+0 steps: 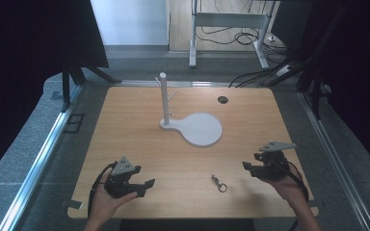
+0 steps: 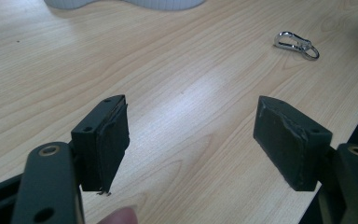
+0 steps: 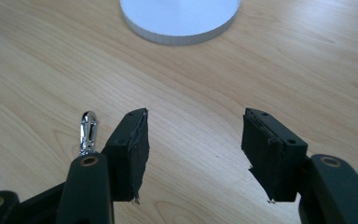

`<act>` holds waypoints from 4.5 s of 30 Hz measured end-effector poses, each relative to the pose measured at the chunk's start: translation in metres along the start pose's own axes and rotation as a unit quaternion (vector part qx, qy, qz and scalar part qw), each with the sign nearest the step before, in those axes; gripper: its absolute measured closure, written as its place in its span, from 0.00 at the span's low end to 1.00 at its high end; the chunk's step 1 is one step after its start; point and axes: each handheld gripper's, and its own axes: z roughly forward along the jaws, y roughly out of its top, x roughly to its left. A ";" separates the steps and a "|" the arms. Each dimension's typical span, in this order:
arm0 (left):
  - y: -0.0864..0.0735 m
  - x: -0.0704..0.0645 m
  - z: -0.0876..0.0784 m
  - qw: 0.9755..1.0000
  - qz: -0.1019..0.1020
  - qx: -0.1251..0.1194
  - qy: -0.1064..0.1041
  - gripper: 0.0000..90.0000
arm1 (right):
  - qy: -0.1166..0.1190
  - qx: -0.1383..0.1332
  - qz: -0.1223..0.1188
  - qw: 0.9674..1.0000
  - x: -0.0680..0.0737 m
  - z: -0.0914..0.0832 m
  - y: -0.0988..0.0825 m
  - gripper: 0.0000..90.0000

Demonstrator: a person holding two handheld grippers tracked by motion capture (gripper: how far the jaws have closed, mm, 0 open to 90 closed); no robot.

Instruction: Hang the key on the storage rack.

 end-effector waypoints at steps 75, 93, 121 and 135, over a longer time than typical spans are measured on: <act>-0.001 -0.005 0.005 1.000 0.011 0.010 -0.015 0.30 | 0.085 0.208 -0.093 0.970 0.074 0.093 0.014 0.77; -0.001 -0.006 0.006 1.000 0.016 0.013 -0.017 0.30 | 0.079 0.230 -0.104 0.964 0.077 0.096 0.013 0.93; -0.001 -0.005 0.008 1.000 0.013 0.016 -0.017 0.30 | 0.062 0.182 -0.106 0.976 0.064 0.068 0.044 0.94; -0.001 -0.005 0.009 1.000 0.013 0.019 -0.018 0.30 | 0.057 0.158 -0.105 0.980 0.060 0.063 0.062 0.94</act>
